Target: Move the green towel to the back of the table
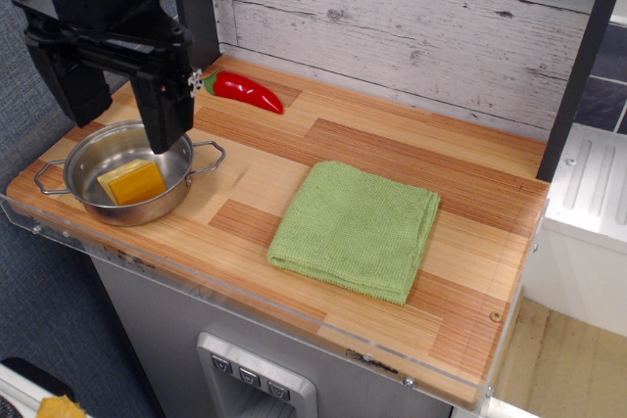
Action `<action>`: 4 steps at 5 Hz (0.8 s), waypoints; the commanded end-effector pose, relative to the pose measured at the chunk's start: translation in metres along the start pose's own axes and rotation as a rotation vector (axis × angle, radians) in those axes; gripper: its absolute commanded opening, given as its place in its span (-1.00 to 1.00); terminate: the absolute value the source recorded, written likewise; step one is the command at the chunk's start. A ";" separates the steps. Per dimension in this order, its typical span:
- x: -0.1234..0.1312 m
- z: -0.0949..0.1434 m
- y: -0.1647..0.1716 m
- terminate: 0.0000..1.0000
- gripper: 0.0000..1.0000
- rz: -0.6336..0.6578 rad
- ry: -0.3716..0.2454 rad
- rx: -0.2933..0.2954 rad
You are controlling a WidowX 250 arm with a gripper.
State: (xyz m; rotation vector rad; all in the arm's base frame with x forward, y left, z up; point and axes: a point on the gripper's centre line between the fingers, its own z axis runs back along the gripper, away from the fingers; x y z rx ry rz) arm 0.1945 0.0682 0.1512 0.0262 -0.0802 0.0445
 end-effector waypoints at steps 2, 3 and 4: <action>0.015 -0.009 -0.015 -1.00 1.00 -0.044 0.003 0.027; 0.038 -0.036 -0.035 -1.00 1.00 -0.086 0.032 0.048; 0.051 -0.063 -0.049 -1.00 -1.00 -0.108 0.079 0.104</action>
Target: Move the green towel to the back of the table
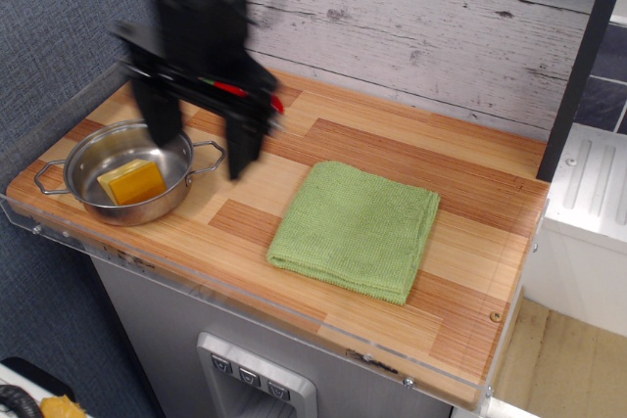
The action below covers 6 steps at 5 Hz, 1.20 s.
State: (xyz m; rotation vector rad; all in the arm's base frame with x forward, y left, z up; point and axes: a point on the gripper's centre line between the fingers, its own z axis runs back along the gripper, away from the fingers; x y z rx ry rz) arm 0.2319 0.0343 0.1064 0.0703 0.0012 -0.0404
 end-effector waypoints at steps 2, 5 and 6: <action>0.036 -0.048 -0.030 -1.00 -1.00 -0.053 -0.039 0.002; 0.054 -0.087 -0.050 -1.00 -1.00 -0.045 -0.022 -0.028; 0.055 -0.089 -0.050 -1.00 -1.00 0.021 -0.021 -0.036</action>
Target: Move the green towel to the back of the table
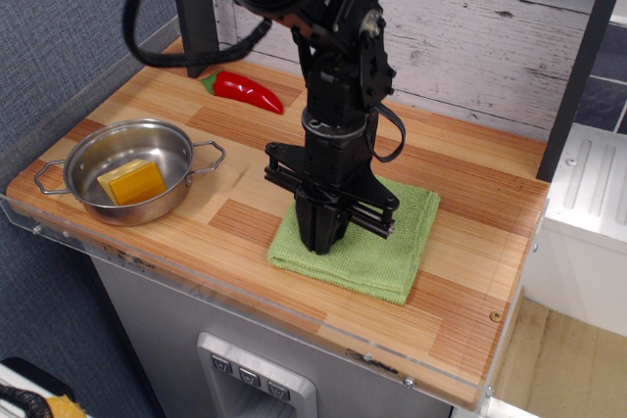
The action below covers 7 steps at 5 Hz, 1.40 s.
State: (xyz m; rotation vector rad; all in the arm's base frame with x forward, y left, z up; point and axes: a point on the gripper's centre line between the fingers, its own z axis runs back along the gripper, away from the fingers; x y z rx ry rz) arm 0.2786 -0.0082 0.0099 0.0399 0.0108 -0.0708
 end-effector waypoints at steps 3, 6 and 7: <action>0.010 -0.001 -0.012 -1.00 -1.00 0.600 -0.052 -0.084; 0.032 0.011 -0.037 -1.00 -1.00 1.181 -0.071 -0.222; 0.043 0.011 -0.041 -1.00 -1.00 1.272 -0.071 -0.282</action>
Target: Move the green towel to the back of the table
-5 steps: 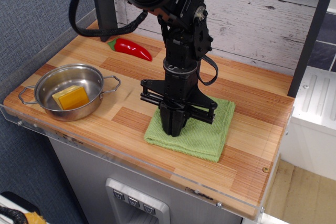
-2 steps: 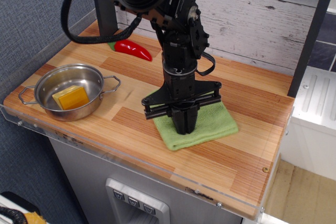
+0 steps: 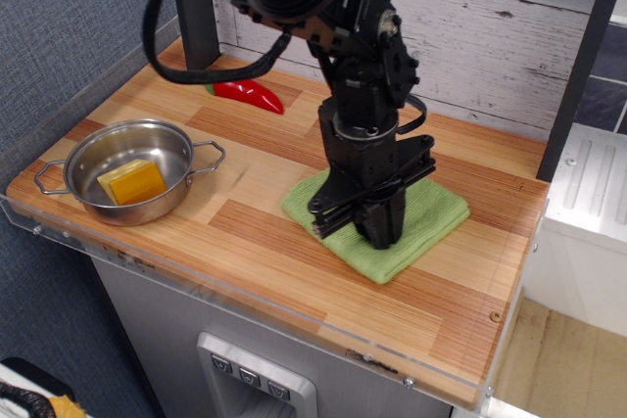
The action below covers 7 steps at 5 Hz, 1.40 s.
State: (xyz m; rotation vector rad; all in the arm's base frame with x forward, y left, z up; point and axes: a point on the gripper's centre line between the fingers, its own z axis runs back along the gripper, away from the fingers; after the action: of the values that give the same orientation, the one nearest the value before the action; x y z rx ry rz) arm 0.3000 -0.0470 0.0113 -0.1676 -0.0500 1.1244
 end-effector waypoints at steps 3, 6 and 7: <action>0.018 -0.014 -0.044 -1.00 -1.00 0.140 0.050 -0.094; 0.033 -0.012 -0.060 -1.00 -1.00 0.197 0.032 -0.095; 0.040 -0.007 -0.062 -1.00 -1.00 0.216 0.033 -0.099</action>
State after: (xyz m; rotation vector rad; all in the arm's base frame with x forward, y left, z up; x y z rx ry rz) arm 0.3673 -0.0483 0.0089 -0.2773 -0.0354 1.3206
